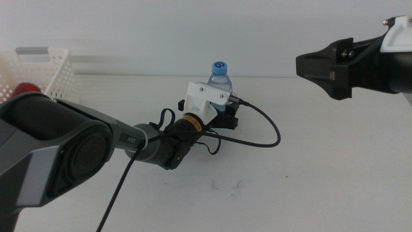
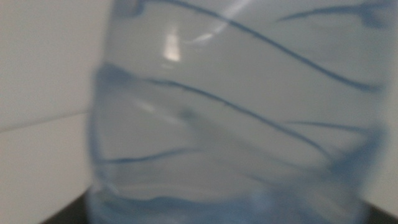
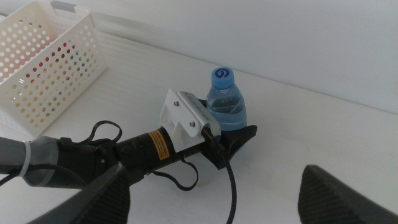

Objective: Use arms to grab the bottles and put them into the dustbin to the left of the table.

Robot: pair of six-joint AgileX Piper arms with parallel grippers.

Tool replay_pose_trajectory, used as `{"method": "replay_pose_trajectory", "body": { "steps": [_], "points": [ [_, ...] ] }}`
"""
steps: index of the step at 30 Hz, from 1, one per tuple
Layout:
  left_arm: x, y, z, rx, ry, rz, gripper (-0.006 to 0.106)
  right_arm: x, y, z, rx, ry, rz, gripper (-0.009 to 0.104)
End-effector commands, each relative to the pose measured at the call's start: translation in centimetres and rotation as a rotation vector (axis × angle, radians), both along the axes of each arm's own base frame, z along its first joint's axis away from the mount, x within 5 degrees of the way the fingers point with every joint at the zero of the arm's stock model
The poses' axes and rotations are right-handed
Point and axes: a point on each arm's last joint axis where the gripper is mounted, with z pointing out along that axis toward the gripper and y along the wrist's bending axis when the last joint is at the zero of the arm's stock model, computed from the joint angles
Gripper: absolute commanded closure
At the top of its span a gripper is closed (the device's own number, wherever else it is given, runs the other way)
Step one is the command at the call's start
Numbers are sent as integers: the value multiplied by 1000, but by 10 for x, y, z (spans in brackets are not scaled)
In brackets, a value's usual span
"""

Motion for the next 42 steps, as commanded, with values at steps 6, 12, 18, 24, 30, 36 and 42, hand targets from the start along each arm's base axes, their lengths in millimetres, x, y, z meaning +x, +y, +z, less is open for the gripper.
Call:
{"method": "replay_pose_trajectory", "body": {
  "steps": [6,12,18,24,30,36,42],
  "points": [
    [-30,24,49,29,101,43,90,-1,-1,1,-6,-17,2,7],
    [-83,58,114,112,486,138,102,-1,-1,1,-6,-17,2,7],
    [-111,107,179,246,726,236,102,-1,-1,1,-6,-17,2,7],
    [-85,177,254,395,788,293,102,-1,-1,1,-6,-17,2,7],
    [-55,265,274,390,835,397,102,-1,-1,1,-6,-17,2,7],
    [-31,316,230,351,944,490,102,-1,-1,1,-6,-17,2,7],
    [-12,339,192,337,974,526,94,-1,-1,1,-6,-17,2,7]
  ]
}}
